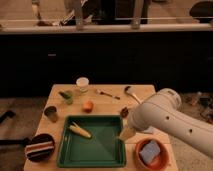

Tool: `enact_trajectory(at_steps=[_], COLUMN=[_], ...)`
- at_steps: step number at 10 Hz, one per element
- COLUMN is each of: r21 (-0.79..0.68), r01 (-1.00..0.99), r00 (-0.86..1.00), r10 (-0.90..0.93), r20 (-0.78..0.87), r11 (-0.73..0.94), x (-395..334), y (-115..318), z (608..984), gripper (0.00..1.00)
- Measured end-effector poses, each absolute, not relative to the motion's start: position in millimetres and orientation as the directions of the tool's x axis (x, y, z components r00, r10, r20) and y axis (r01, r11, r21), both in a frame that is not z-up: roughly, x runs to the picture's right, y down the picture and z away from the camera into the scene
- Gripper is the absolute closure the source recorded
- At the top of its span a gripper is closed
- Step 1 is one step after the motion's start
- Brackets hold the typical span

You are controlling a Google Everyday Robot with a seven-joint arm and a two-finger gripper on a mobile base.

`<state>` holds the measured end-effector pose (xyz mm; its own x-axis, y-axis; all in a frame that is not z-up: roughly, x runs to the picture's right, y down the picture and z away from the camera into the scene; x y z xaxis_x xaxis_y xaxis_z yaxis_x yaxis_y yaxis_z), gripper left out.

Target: Place banana in paper cup

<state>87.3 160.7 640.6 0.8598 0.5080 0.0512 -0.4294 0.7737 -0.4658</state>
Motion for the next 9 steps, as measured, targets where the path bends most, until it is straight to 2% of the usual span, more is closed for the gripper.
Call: enact_trajectory(at_steps=[5, 9], r21=[-0.440, -0.478], r01=[-0.435, -0.392], r00=[0.855, 0.878], r10=[0.513, 0.474], r20=[0.070, 0.060], r11=[0.786, 0.786], x=[10, -39], y=[173, 192], z=[642, 670], gripper=[0.20, 0.20])
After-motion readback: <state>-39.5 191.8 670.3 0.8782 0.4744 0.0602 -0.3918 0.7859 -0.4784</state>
